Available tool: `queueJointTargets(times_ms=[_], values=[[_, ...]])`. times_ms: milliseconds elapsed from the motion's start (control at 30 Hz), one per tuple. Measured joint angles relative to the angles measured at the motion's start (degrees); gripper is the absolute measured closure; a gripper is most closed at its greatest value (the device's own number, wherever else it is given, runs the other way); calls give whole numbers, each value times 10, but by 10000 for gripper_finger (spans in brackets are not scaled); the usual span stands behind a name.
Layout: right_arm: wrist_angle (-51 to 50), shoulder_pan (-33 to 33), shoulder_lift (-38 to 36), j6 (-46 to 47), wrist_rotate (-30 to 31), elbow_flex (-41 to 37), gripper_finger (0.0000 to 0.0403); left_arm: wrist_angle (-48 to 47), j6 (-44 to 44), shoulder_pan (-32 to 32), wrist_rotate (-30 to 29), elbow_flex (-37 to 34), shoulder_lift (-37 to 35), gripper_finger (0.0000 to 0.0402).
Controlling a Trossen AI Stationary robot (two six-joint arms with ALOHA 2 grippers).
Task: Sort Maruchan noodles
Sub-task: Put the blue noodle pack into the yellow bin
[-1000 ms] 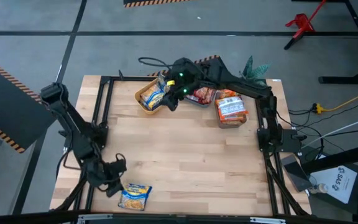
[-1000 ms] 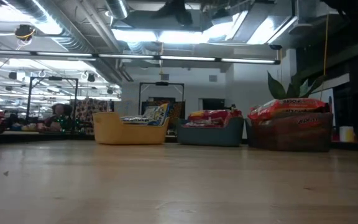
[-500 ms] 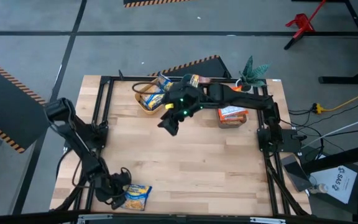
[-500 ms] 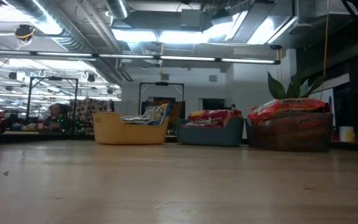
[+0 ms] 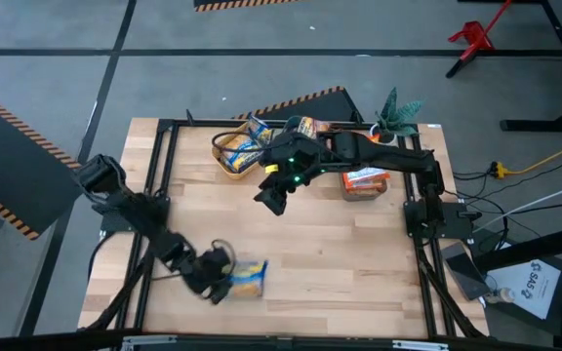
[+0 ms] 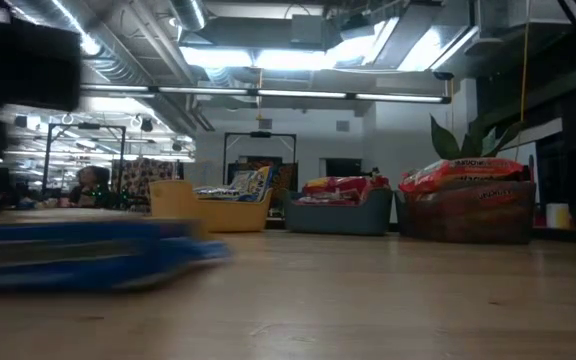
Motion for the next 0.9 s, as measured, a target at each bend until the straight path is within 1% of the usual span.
queueJointTargets(times_ms=[67,200,267,367,500,600,667,733,833,900], values=[[-14,4,-9,12,14,0,215,0,43,44,-11,0,1,402],[-61,22,-25,48,64,0,215,4,124,125,-3,-1,1,401],[-68,34,-43,65,86,0,215,9,160,160,2,-1,1,401],[-79,62,-74,92,149,1,215,29,186,203,26,-2,1,401],[-94,108,-104,139,262,0,215,63,170,223,38,-5,-35,402],[-92,138,-127,153,321,1,215,65,148,225,29,-4,-91,402],[-94,148,-137,151,339,1,215,69,126,224,30,-12,-124,402],[-108,147,-138,140,338,2,215,74,110,223,50,-26,-153,402],[-154,128,-139,122,326,-14,215,75,64,222,83,-73,-189,402],[-210,115,-145,146,327,-44,215,88,15,222,79,-113,-194,402]])
